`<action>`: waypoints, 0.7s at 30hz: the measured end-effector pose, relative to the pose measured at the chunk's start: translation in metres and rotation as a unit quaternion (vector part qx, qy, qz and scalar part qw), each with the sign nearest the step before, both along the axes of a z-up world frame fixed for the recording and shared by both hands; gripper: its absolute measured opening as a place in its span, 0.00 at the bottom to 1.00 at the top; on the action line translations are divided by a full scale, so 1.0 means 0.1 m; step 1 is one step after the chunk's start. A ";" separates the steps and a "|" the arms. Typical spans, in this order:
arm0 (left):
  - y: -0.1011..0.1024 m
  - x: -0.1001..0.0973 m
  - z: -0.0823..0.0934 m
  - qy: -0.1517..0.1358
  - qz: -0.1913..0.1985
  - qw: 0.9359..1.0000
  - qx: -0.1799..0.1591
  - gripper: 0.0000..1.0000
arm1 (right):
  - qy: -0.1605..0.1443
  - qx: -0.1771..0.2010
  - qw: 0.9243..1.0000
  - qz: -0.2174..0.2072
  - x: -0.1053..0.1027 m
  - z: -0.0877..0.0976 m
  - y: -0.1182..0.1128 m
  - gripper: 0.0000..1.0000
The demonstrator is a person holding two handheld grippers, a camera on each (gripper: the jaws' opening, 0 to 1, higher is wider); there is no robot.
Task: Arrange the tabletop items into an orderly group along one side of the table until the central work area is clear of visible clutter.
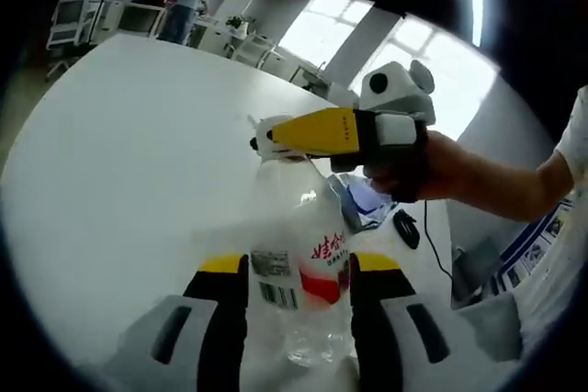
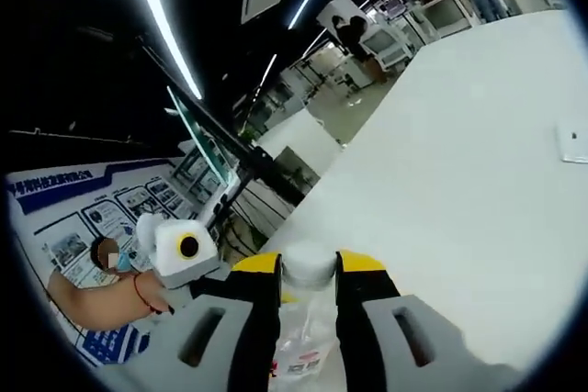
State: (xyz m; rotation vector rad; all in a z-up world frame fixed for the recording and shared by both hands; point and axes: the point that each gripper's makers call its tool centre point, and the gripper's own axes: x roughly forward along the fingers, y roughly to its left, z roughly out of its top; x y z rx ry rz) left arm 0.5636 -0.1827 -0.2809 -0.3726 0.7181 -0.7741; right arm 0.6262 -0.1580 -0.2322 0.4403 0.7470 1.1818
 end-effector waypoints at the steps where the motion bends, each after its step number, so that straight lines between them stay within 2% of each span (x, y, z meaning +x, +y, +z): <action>1: -0.02 -0.01 0.00 0.004 -0.004 1.000 -0.009 0.40 | -0.001 -0.002 1.000 -0.001 0.00 0.00 0.00 0.20; 5: -0.02 -0.02 0.01 -0.005 -0.014 1.000 -0.011 0.40 | -0.004 -0.004 1.000 -0.001 -0.02 0.02 -0.02 0.20; 21: -0.12 -0.04 0.09 -0.009 -0.024 1.000 -0.009 0.39 | -0.039 -0.021 0.999 0.004 -0.10 0.16 -0.08 0.19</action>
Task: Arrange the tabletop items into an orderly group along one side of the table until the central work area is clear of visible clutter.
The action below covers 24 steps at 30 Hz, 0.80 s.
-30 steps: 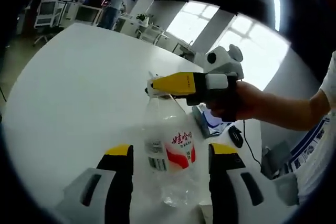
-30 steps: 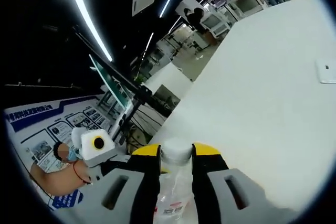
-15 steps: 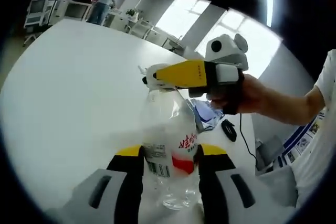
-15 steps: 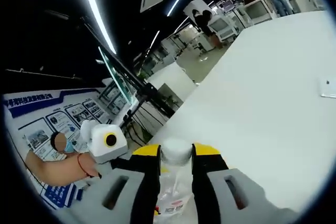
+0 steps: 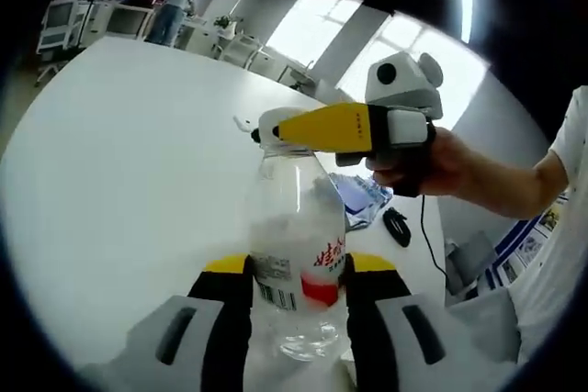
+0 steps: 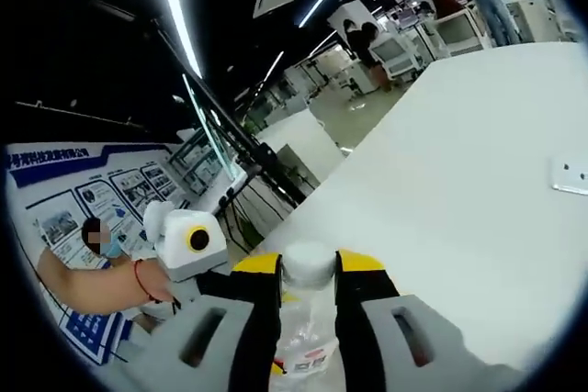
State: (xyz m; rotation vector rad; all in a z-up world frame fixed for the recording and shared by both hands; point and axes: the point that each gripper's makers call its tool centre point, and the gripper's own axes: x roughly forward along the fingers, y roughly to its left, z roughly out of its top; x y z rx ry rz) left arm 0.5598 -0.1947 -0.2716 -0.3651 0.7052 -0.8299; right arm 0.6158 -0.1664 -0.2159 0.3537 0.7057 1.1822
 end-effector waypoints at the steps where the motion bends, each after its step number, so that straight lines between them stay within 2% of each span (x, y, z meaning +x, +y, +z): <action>1: -0.01 0.00 0.01 0.000 -0.001 1.000 0.000 0.39 | -0.005 -0.002 1.000 0.002 -0.01 0.02 -0.01 0.19; 13: -0.19 0.09 0.19 -0.012 -0.006 1.000 -0.016 0.37 | -0.037 -0.011 0.999 0.001 -0.08 0.25 -0.22 0.19; 24: -0.41 0.11 0.31 -0.025 -0.024 0.999 -0.023 0.37 | -0.058 -0.006 0.998 -0.019 -0.08 0.39 -0.43 0.18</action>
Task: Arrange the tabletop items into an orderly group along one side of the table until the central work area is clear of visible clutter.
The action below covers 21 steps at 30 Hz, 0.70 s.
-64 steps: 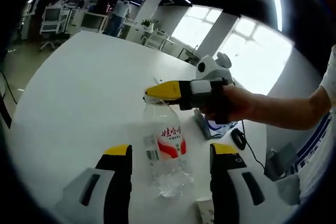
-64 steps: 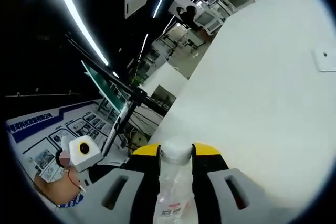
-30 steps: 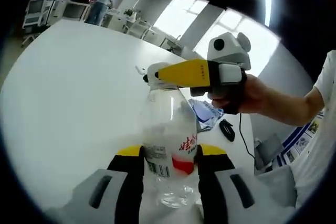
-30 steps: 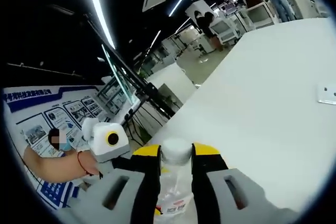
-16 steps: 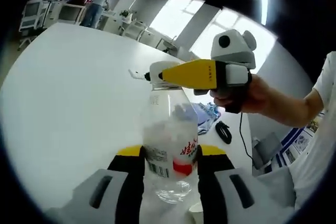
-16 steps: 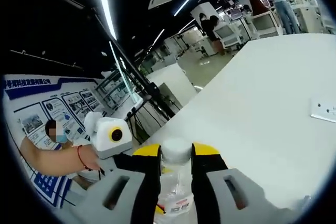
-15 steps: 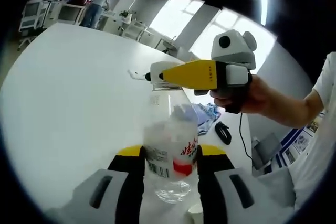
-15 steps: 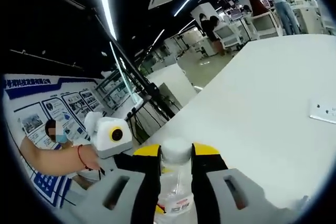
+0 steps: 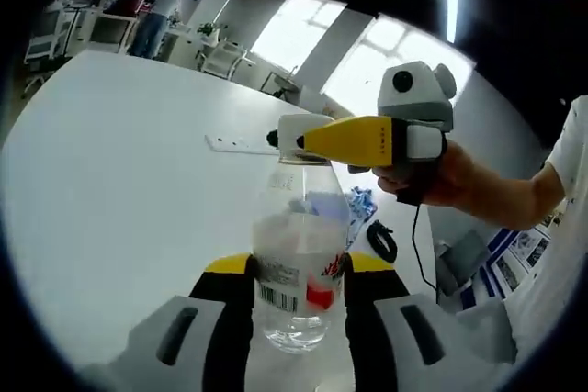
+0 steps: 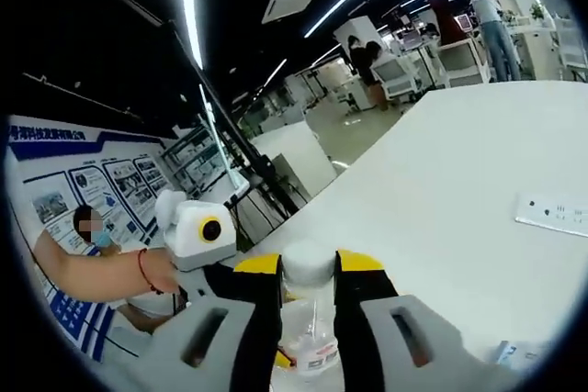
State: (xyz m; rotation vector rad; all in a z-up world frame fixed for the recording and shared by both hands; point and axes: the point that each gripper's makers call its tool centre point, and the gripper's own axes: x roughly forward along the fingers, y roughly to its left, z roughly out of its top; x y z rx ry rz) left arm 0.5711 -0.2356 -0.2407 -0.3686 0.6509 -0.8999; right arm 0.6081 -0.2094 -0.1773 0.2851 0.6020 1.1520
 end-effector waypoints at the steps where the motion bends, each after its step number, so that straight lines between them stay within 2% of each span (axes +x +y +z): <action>1: -0.01 0.00 0.02 -0.003 -0.002 1.000 -0.001 0.37 | -0.001 0.000 1.000 -0.002 0.01 0.03 -0.02 0.18; 11: -0.19 0.11 0.20 -0.029 -0.023 0.999 -0.003 0.37 | -0.037 -0.004 0.999 -0.016 0.07 0.22 -0.18 0.18; 13: -0.22 0.13 0.21 -0.034 -0.029 0.999 -0.002 0.37 | -0.052 -0.009 0.998 -0.018 0.08 0.26 -0.20 0.18; 21: -0.29 0.20 0.26 -0.052 -0.051 0.997 0.007 0.37 | -0.078 -0.013 0.996 -0.036 0.13 0.32 -0.28 0.18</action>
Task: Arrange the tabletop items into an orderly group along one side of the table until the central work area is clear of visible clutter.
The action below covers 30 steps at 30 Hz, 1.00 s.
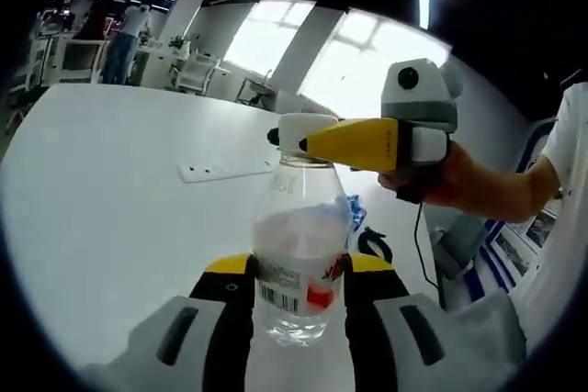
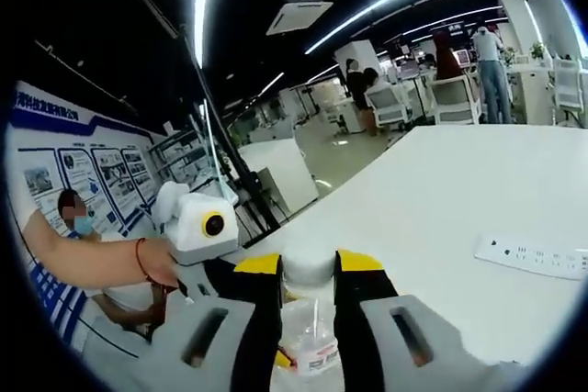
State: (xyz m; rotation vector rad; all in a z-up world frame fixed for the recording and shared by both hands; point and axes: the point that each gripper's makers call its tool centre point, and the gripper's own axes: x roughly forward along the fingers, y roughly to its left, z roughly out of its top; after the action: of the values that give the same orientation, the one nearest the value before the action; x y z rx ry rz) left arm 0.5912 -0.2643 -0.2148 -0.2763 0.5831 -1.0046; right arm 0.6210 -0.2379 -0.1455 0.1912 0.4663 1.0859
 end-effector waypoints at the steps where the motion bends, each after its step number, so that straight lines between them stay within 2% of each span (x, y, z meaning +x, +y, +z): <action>1: -0.01 0.01 0.01 -0.002 -0.003 1.000 0.001 0.37 | -0.005 -0.002 1.000 -0.002 0.01 0.01 -0.01 0.18; 15: -0.05 0.15 0.03 -0.046 -0.029 0.998 0.011 0.37 | -0.073 -0.025 0.997 -0.019 0.07 0.06 -0.02 0.18; 24: -0.02 0.21 -0.06 -0.065 -0.044 0.997 0.022 0.38 | -0.096 -0.033 0.994 -0.038 0.10 -0.03 0.00 0.18; 30: 0.00 0.25 -0.14 -0.084 -0.053 0.995 0.031 0.38 | -0.130 -0.046 0.989 -0.044 0.09 -0.08 0.05 0.18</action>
State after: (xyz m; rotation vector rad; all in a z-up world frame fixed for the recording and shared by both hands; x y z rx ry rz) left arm 0.6165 -0.2645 -0.2291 -0.1053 0.4792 -1.0990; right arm 0.6299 -0.2334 -0.1538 -0.0126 0.2694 0.9849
